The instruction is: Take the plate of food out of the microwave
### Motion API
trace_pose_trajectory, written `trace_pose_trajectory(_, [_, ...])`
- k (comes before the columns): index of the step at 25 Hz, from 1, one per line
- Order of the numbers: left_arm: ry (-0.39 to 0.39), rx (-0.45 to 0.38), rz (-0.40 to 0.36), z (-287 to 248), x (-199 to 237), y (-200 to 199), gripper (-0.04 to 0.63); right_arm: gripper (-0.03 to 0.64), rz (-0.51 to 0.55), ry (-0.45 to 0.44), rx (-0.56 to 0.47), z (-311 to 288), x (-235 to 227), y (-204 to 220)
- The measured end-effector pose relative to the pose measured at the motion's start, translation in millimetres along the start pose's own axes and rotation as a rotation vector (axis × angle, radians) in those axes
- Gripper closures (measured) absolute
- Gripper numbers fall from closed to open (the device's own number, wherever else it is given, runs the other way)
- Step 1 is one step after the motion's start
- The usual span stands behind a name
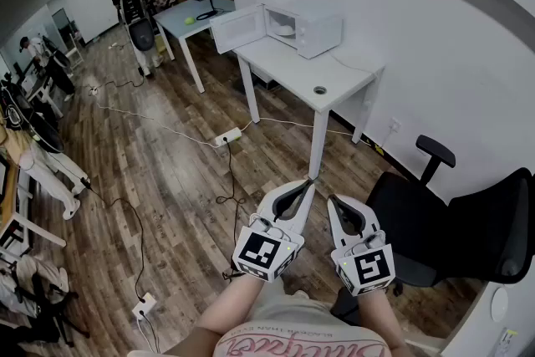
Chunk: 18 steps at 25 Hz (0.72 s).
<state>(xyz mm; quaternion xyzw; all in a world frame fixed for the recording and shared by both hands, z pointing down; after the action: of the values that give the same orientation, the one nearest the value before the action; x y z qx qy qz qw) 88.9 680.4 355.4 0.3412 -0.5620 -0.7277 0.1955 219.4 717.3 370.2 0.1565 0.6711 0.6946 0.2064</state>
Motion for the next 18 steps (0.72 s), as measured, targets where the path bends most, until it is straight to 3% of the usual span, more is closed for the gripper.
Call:
trace_pose_trajectory(10, [-0.019,0.001,0.016,4.7,17.9,4.2,0.591,0.612,-0.004,-0.032,0.004,-20.9,10.0,-1.5])
trace_pose_trajectory(18, [-0.029,0.010,0.028,0.8,62.7,20.6,0.591,0.612,0.003,-0.056,-0.007,-68.1,20.0,4.0])
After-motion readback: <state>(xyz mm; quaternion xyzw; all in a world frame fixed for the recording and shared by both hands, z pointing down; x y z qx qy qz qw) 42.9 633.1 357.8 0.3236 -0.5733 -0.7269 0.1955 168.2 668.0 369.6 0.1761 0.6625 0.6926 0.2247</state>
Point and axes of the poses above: the fingertips, and each gripper's own axes: z backward along the fingers, x to its left, y out of its underside, the point moved 8 cm from there along z, backward along the fingers, and after that the axes turned 13 degrees about -z, right-handed, at the moved point
